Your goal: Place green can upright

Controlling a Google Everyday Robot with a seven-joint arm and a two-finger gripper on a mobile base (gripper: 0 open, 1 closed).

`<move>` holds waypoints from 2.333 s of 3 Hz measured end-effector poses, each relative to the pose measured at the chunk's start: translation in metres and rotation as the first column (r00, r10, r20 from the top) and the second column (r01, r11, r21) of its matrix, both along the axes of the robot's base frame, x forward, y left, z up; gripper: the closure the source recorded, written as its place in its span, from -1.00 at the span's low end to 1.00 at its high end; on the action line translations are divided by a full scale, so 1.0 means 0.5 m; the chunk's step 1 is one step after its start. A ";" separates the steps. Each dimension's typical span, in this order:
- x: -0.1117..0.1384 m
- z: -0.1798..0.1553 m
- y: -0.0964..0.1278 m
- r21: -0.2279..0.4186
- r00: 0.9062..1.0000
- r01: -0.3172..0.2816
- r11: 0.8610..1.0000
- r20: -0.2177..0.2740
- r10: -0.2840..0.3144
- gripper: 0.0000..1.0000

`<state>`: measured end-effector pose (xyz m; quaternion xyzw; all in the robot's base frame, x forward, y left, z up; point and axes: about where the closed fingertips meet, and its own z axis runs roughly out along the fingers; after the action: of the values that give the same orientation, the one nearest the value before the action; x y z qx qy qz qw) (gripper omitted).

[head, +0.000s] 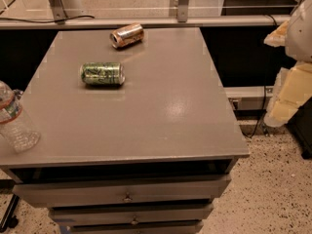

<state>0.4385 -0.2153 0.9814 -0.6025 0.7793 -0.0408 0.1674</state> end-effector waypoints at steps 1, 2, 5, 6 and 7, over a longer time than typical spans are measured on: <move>0.000 0.000 0.000 0.000 1.000 0.000 1.000 0.000 0.000 -1.00; 0.076 0.006 0.021 0.052 0.999 -0.019 0.998 0.033 0.017 -1.00; 0.271 -0.024 0.373 0.332 0.997 -0.079 0.940 0.036 0.071 -1.00; 0.290 -0.047 0.500 0.407 0.998 -0.065 0.911 0.023 0.061 -1.00; 0.290 -0.047 0.500 0.407 0.998 -0.066 0.911 0.023 0.061 -1.00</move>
Offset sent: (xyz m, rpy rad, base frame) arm 0.1112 0.0291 0.0062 0.1555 -0.0788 0.0524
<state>0.5836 0.0348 0.9577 -0.5793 0.7499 0.1249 0.2941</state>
